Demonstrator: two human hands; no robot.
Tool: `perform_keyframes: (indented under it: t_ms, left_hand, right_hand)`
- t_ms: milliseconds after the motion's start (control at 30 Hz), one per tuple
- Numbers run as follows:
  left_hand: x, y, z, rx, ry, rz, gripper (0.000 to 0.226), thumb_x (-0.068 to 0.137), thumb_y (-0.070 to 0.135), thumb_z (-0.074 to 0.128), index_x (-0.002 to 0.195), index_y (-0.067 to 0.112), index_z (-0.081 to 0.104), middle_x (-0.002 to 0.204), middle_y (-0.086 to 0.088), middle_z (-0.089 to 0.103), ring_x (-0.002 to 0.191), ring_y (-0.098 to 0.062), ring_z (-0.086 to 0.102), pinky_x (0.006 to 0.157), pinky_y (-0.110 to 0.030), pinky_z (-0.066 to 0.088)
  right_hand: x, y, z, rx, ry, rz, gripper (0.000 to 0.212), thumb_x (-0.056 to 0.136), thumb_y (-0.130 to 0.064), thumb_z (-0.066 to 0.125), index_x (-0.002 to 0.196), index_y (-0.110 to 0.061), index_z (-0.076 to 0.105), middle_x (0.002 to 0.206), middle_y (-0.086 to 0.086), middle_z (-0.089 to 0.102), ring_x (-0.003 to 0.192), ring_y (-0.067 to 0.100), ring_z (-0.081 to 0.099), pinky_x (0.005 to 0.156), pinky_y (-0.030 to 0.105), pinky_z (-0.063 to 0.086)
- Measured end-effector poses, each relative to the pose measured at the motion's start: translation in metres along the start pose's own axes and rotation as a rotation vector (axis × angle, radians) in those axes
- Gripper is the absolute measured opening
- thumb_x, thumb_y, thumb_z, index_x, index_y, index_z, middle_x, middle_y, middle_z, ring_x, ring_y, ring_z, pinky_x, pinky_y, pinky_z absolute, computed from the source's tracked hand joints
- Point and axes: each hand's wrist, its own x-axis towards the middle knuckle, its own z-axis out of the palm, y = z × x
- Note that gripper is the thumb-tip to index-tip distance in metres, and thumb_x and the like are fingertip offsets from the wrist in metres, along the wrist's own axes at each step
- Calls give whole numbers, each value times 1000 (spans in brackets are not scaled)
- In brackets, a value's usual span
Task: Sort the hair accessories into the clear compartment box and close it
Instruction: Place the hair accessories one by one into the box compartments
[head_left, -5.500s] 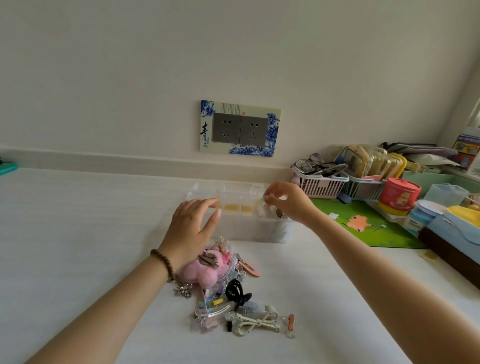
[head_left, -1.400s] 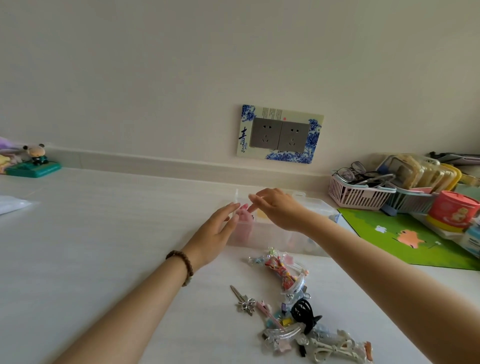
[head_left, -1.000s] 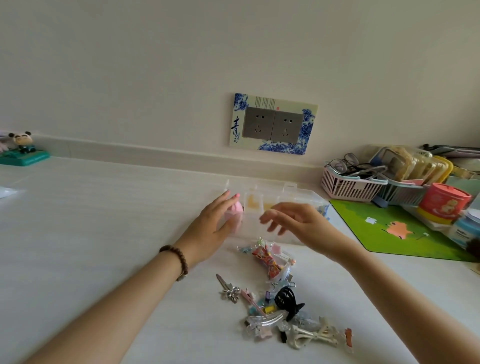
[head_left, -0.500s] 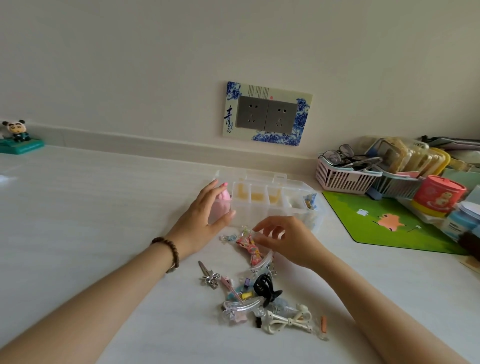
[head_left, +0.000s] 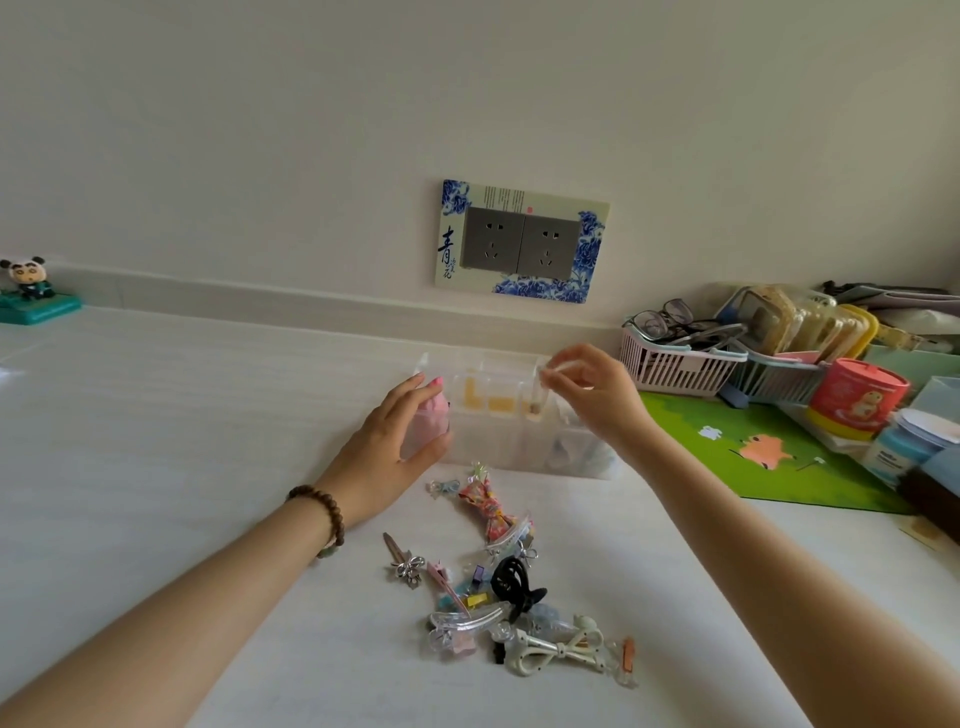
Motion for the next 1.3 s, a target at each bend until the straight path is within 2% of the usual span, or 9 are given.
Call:
perform_keyframes:
  t_ms: [67, 167, 333, 433, 533, 667, 900, 1200, 1300]
  left_hand:
    - [0, -1, 0, -3, -4, 0, 58, 84, 55, 44, 137, 44, 22, 151, 18, 15, 137, -6, 21, 108, -36, 30]
    - [0, 0, 0, -6, -11, 0, 58, 84, 55, 44, 137, 42, 24, 150, 19, 15, 136, -5, 20, 108, -34, 29]
    - [0, -1, 0, -16, -17, 6, 56, 84, 52, 46, 136, 38, 28, 140, 30, 14, 135, -2, 19, 105, -28, 26]
    - [0, -4, 0, -14, -11, 16, 57, 83, 55, 46, 135, 37, 30, 143, 27, 16, 136, -1, 18, 106, -27, 25]
    - [2, -6, 1, -19, -12, 21, 59, 82, 59, 46, 134, 37, 30, 143, 27, 17, 136, -1, 18, 106, -26, 23]
    - [3, -8, 0, -11, -2, 35, 61, 78, 64, 40, 133, 38, 31, 148, 21, 19, 136, 0, 17, 106, -25, 22]
    - [3, -11, 3, 4, 6, 60, 59, 80, 62, 41, 132, 36, 32, 149, 18, 21, 137, 2, 15, 105, -23, 20]
    - [2, -11, 2, 6, 7, 61, 61, 78, 63, 39, 132, 35, 33, 149, 18, 20, 138, 0, 15, 106, -25, 22]
    - [3, -11, 3, 7, 0, 54, 62, 78, 64, 39, 132, 36, 31, 150, 18, 19, 138, 0, 15, 106, -27, 23]
  right_hand:
    - [5, 5, 4, -156, -98, 25, 16, 83, -29, 67, 91, -16, 62, 75, -3, 69, 56, -2, 58, 56, 18, 46]
    - [8, 9, 4, -412, -113, -7, 15, 86, -33, 60, 93, -20, 67, 88, -5, 71, 78, 12, 62, 79, 38, 52]
    - [-20, -11, -3, -236, 76, -167, 13, 91, -25, 54, 94, -22, 66, 98, -6, 64, 86, 11, 57, 71, 25, 45]
    - [-51, -20, -8, 15, -227, -125, 10, 85, -31, 60, 88, -23, 66, 87, -4, 70, 73, 7, 62, 63, 18, 47]
    - [-69, -12, -14, -66, -599, -66, 18, 80, -35, 66, 93, -22, 69, 93, -9, 69, 78, 7, 61, 68, 17, 48]
    - [-69, -2, -17, -162, -738, -71, 18, 80, -29, 70, 97, -27, 71, 100, -10, 66, 82, 12, 59, 74, 19, 49]
    - [-69, 11, -8, -160, -699, -65, 16, 76, -21, 75, 90, -17, 72, 79, -7, 66, 63, -2, 51, 64, 14, 42]
    - [-73, 12, 0, -104, -660, -42, 19, 75, -23, 75, 91, -13, 73, 68, -12, 62, 60, -1, 48, 60, 14, 39]
    - [-73, 12, 1, -14, -604, -22, 13, 78, -24, 72, 86, -13, 72, 77, -7, 69, 72, 4, 58, 70, 20, 47]
